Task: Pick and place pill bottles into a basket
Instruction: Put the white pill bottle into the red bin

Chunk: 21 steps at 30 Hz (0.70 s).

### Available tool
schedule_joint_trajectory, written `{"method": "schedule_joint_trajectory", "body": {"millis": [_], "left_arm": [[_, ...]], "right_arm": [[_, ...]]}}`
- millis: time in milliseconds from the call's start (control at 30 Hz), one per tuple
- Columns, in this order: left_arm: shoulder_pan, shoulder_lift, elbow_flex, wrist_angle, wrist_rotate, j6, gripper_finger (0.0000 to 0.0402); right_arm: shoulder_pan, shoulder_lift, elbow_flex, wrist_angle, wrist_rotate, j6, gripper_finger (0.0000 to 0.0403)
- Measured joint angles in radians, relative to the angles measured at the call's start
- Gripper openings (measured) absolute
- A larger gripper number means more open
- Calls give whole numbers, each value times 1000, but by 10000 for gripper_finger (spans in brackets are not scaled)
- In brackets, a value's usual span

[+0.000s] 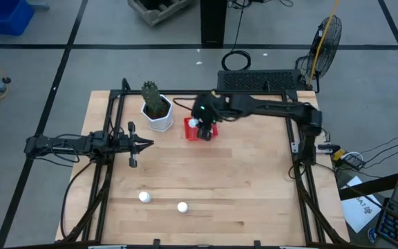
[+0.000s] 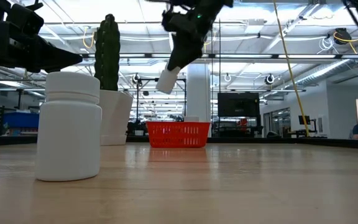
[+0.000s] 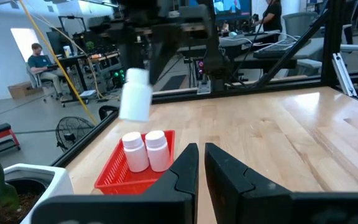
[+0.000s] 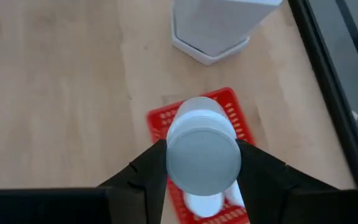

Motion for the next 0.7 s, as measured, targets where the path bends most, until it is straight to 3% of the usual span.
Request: {"method": "schedule_joint_trajectory", "body": {"millis": [200,333,700], "left_arm": [[0,0,0,0,0,0,35],[0,0,0,0,0,0,35],[0,0,0,0,0,0,35]], "right_arm": [[-50,122,166,-148,-6,-37,149],[-83,152,175,-151,-97,-47,149],[-98,231,175,-173,-156,-59,149]]}}
